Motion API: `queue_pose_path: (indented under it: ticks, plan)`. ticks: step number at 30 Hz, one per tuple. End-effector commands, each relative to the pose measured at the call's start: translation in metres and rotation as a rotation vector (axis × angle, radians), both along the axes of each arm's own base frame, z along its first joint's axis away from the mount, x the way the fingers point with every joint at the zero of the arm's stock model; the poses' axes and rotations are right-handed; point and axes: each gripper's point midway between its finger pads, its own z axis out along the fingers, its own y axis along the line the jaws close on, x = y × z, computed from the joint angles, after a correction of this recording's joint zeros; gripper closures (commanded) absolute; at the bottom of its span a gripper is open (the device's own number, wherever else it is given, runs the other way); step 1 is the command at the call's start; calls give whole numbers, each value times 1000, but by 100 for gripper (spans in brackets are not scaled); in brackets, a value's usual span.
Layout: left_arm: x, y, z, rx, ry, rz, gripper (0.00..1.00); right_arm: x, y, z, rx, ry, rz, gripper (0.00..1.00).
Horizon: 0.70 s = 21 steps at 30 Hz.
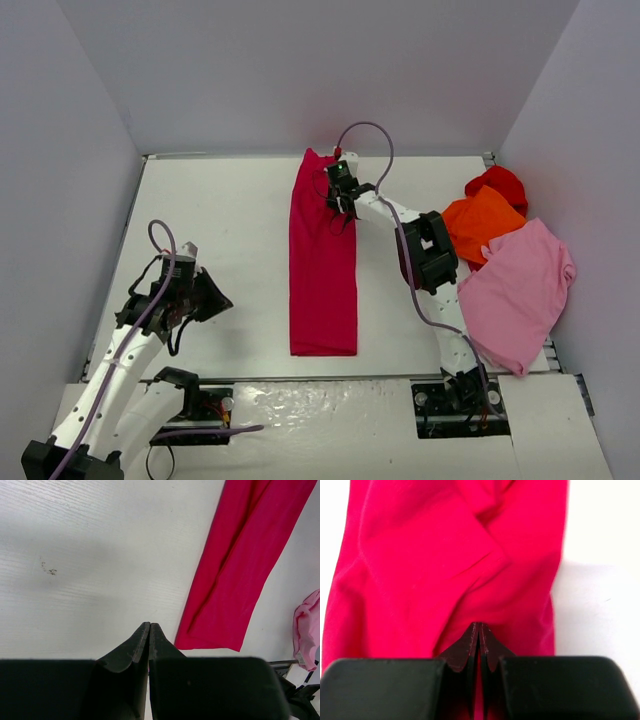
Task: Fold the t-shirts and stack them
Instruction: Grab the bottom of the folded rectangular tshirt with both arms
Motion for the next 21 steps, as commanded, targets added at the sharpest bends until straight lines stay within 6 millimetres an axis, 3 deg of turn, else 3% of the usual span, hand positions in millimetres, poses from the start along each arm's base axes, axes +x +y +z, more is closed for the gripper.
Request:
queue_pose_path:
  ticks: [1, 7, 18, 21]
  plan:
    - [8, -2, 11, 1, -34, -9, 100, 27, -9, 29, 39, -95, -23, 100]
    - [11, -3, 10, 1, -32, -10, 100, 40, -14, 30, 69, -126, -38, 100]
    - [11, -3, 3, 8, -14, -11, 100, 74, 23, 34, 252, -171, 66, 100]
    - [10, -3, 1, 5, -11, -11, 100, 75, 34, 48, 314, -207, 96, 100]
